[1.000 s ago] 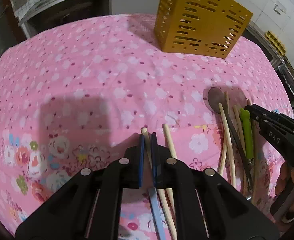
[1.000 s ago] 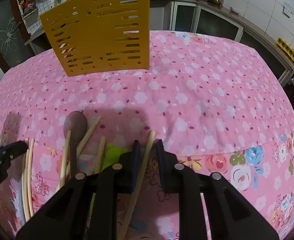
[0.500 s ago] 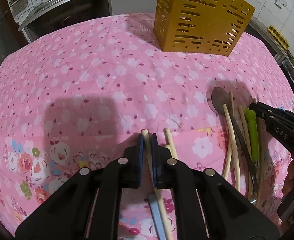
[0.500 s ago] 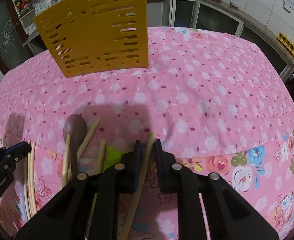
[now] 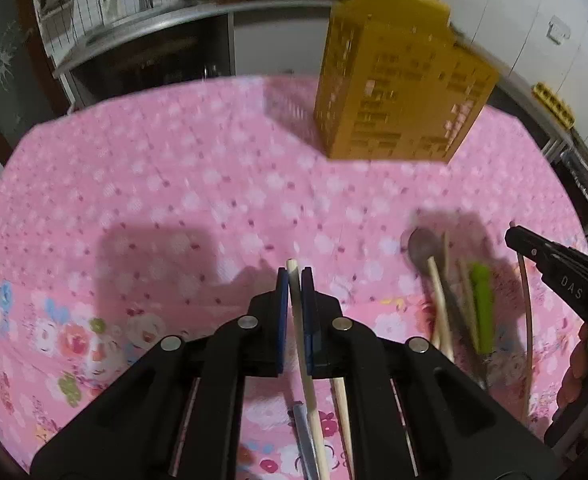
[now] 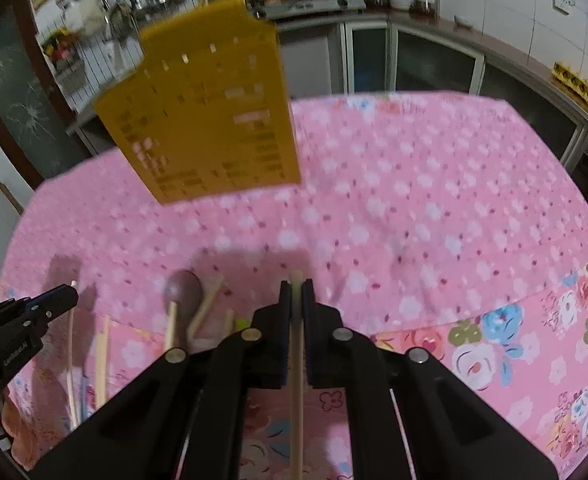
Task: Organize utensils
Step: 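Lift the chopstick with the left tool off the table, then carry the chopstick with the left tool and drop it into the yellow holder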
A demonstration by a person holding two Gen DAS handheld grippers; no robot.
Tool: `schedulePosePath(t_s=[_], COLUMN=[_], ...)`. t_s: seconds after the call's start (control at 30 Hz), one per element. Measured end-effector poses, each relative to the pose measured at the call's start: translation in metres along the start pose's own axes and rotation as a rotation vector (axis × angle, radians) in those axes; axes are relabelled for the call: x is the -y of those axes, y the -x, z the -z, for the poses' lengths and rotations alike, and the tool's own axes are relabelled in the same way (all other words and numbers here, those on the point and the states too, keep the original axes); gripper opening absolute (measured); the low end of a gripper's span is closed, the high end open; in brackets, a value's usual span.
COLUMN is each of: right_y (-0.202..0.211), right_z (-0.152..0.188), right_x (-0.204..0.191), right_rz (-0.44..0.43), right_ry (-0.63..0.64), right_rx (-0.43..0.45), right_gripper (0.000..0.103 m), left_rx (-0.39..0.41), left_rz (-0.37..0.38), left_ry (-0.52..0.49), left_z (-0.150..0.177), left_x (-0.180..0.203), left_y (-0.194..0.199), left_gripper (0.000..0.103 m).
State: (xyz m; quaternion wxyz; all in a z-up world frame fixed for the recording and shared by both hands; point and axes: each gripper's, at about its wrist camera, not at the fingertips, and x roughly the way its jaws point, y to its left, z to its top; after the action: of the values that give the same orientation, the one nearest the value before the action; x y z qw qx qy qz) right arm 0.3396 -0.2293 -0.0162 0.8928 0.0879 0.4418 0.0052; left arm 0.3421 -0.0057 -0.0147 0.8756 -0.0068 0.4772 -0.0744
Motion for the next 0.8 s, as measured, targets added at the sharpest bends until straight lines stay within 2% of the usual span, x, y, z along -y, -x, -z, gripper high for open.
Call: schedulePosePath(t_s=[0.23, 0.43, 0.67, 0.8], right_y=[0.035, 0.071, 0.109, 0.114], right_z=[-0.009, -0.007, -0.012, -0.016], right_x=[0.006, 0.001, -0.005, -0.002], right_rz=[-0.067, -0.119, -0.130, -0.144], right_ry=[-0.008, 0.023, 0.061, 0.052], right_rx=[0.149, 0.295, 0.434, 0.465], right_gripper=[0.006, 0.006, 0.006, 0.006], left_rx=[0.193, 0.333, 0.444, 0.466], left_rz=[-0.016, 0.014, 0.046, 0.051], left_ry=[-0.014, 0.008, 0.000, -0.010], left_z=[-0.002, -0.004, -0.014, -0.020], left_x=[0.003, -0.001, 0.008, 0.013], left_y=[0.053, 0.092, 0.124, 0.128], left_gripper=[0.004, 0.004, 0.004, 0.004])
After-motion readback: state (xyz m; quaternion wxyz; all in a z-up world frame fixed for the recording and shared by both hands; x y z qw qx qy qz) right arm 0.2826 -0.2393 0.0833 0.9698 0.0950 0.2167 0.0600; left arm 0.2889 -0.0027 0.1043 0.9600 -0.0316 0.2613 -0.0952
